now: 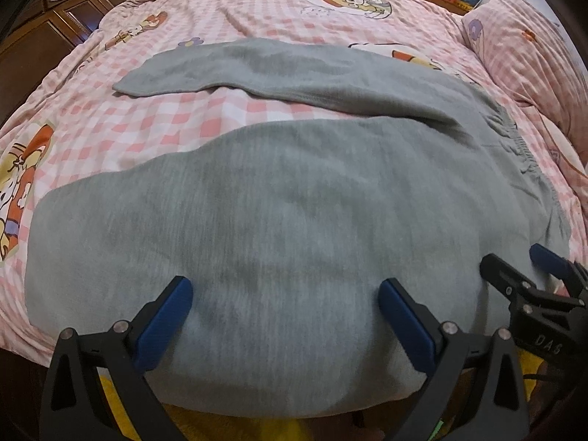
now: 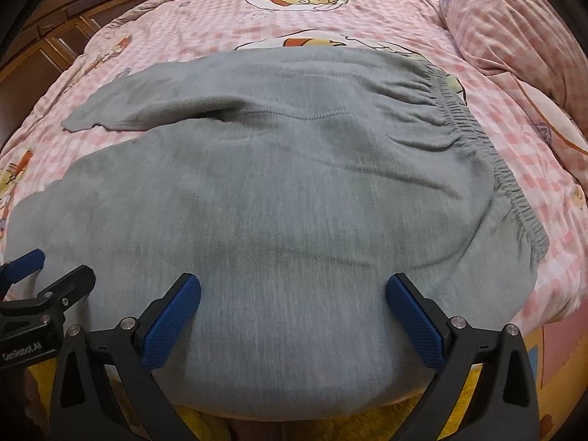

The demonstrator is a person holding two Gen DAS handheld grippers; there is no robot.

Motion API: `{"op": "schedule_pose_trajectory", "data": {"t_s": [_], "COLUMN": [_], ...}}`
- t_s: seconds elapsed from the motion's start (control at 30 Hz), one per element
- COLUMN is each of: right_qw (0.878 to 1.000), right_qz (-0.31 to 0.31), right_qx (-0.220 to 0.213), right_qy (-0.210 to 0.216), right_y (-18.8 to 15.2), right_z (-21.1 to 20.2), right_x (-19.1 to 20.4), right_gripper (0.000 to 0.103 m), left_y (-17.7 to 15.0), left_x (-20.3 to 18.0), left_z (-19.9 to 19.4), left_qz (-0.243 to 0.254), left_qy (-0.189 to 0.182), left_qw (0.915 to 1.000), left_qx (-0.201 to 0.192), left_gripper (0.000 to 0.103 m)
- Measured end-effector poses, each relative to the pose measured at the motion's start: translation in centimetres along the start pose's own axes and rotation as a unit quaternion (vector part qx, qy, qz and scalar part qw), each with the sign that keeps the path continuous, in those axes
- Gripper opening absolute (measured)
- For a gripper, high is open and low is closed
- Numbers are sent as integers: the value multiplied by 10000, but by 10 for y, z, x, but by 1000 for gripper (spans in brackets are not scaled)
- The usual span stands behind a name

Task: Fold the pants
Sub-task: 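Lower both grippers onto the sweatpants and close on the fabric edge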

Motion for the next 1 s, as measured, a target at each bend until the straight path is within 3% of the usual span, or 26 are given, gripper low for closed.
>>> {"op": "schedule_pose_trajectory", "data": {"t_s": [0.3, 0.6, 1.0], "right_qw": [9997, 9997, 9997], "right_qz": [-41, 89, 170], "right_qx": [-215, -200, -122], "right_qy": [104, 84, -117], "right_y": [26, 58, 121], "right_z": [-22, -24, -9], "right_x": [-14, -43, -90], "right_gripper": [103, 103, 103], "left_y": [29, 69, 155], "left_x": [-3, 0, 5], "left_z": [-23, -20, -3], "left_qz": [324, 355, 601], "left_qy": [-32, -170, 52], "left_qw": [9988, 9988, 9976], "left_qx": [-355, -293, -339], "left_gripper": [103, 103, 103]}}
Point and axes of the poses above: each gripper's, at about its wrist camera, not at the fingertips, and z roughly the way its jaws point, x to its left, y to its top, the point moved 5 cm from there along z, roughly the way its jaws point, and after that the axes turned 6 degrees about x, right-handed, at the moved point
